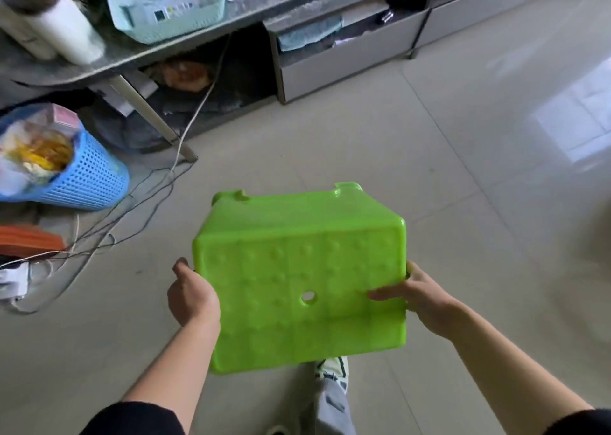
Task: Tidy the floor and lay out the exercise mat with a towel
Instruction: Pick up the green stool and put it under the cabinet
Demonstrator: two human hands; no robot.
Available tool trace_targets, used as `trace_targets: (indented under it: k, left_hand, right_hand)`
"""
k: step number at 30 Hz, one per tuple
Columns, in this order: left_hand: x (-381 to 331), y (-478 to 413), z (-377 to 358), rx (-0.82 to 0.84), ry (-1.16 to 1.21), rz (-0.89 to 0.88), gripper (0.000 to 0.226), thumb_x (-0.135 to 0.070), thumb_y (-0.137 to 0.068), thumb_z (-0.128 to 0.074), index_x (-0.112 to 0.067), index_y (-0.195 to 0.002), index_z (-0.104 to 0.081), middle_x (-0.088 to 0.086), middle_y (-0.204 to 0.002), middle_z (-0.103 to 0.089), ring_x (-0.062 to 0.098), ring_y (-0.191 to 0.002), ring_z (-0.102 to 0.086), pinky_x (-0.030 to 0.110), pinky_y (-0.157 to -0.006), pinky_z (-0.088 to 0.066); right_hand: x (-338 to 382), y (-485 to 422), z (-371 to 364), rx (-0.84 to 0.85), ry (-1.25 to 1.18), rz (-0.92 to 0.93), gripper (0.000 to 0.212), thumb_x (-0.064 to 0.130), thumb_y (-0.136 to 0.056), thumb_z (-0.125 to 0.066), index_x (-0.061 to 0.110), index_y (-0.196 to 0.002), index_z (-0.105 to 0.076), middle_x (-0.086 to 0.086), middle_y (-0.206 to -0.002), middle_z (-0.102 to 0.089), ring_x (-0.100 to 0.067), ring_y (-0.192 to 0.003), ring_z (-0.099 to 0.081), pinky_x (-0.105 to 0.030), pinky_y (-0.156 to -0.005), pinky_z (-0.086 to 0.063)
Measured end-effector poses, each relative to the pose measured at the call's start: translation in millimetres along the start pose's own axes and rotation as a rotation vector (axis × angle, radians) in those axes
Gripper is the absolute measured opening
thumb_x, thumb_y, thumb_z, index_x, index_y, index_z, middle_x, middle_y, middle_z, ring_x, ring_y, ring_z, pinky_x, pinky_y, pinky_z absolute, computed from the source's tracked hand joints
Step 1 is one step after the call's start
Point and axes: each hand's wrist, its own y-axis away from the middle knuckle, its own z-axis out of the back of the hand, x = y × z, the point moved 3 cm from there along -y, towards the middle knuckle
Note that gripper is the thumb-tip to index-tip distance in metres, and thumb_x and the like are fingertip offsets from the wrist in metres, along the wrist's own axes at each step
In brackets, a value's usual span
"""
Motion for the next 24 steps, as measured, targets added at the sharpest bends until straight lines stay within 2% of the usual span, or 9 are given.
trace_targets:
  k: [4, 7, 9, 11, 14, 16, 19, 24]
  left_hand:
    - [-73.6, -54.4, -34.0, -0.014, 0.01, 0.012, 0.057, -0.038, -0.097, -0.031, 0.007, -0.112, -0.063, 0.031, -0.124, -0.059, 0.04, -0.115, -0.055, 0.041, -0.09, -0.042]
    - [-112.1, -99.7, -67.1, -0.004, 0.0, 0.048, 0.058, -0.04, -0.096, -0.029, 0.004, -0.116, -0.062, 0.028, -0.128, -0.058, 0.04, -0.116, -0.055, 0.041, -0.091, -0.043]
    - [-132.9, -133.2, -95.0, 0.022, -0.039, 0.085, 0.06, -0.042, -0.097, -0.027, 0.003, -0.119, -0.06, 0.027, -0.131, -0.056, 0.04, -0.119, -0.054, 0.042, -0.094, -0.042]
    - [-153.1, -168.2, -129.9, 0.07, -0.047, 0.13, 0.062, -0.043, -0.098, -0.025, 0.003, -0.123, -0.058, 0.027, -0.134, -0.054, 0.04, -0.122, -0.052, 0.042, -0.099, -0.041]
    - [-167.7, -214.3, -171.4, 0.113, -0.113, 0.206, 0.064, -0.046, -0.098, -0.024, 0.002, -0.127, -0.055, 0.025, -0.137, -0.052, 0.04, -0.124, -0.051, 0.043, -0.103, -0.041]
    - [-173.5, -237.5, -192.8, 0.16, -0.107, 0.266, 0.067, -0.051, -0.097, -0.024, -0.002, -0.13, -0.053, 0.022, -0.138, -0.052, 0.04, -0.124, -0.052, 0.05, -0.105, -0.041]
    - [-181.3, -266.1, -219.0, 0.215, -0.127, 0.318, 0.067, -0.055, -0.096, -0.022, -0.008, -0.135, -0.05, 0.018, -0.141, -0.05, 0.038, -0.126, -0.051, 0.056, -0.105, -0.039]
    - [-191.6, -295.3, -249.3, 0.284, -0.078, 0.388, 0.07, -0.06, -0.092, -0.021, -0.014, -0.132, -0.054, 0.015, -0.134, -0.058, 0.035, -0.12, -0.056, 0.056, -0.104, -0.041]
  right_hand:
    - [82.0, -77.5, -17.6, 0.009, 0.042, 0.01, 0.046, 0.001, -0.047, -0.079, 0.011, -0.092, -0.071, -0.006, -0.094, -0.077, -0.019, -0.082, -0.073, -0.023, -0.061, -0.056]
    - [126.3, -137.0, -32.2, -0.057, 0.057, -0.01, 0.057, -0.004, -0.047, -0.082, 0.012, -0.098, -0.065, -0.004, -0.09, -0.077, -0.02, -0.08, -0.072, -0.029, -0.063, -0.056]
    - [147.0, -183.2, -39.8, -0.1, 0.055, -0.031, 0.049, -0.011, -0.054, -0.08, 0.013, -0.093, -0.064, -0.004, -0.086, -0.076, -0.02, -0.076, -0.072, -0.031, -0.062, -0.057]
    - [168.8, -232.9, -48.0, -0.119, 0.045, -0.057, 0.04, -0.013, -0.052, -0.077, 0.012, -0.082, -0.065, -0.005, -0.079, -0.075, -0.02, -0.066, -0.071, -0.03, -0.056, -0.056]
    - [190.2, -297.7, -59.8, -0.197, 0.086, -0.116, 0.062, -0.001, -0.036, -0.068, 0.006, -0.097, -0.061, -0.013, -0.086, -0.068, -0.028, -0.073, -0.063, -0.034, -0.064, -0.052]
    - [198.5, -331.3, -64.6, -0.253, 0.14, -0.147, 0.073, 0.008, -0.033, -0.064, 0.009, -0.105, -0.059, -0.015, -0.094, -0.067, -0.031, -0.085, -0.061, -0.042, -0.073, -0.052]
    - [211.1, -374.3, -70.9, -0.304, 0.223, -0.192, 0.075, 0.015, -0.031, -0.065, 0.018, -0.106, -0.059, -0.015, -0.102, -0.067, -0.036, -0.097, -0.062, -0.05, -0.085, -0.055]
    - [232.6, -423.4, -80.0, -0.304, 0.29, -0.235, 0.074, 0.017, -0.032, -0.067, 0.024, -0.105, -0.061, -0.017, -0.104, -0.067, -0.037, -0.1, -0.061, -0.053, -0.086, -0.054]
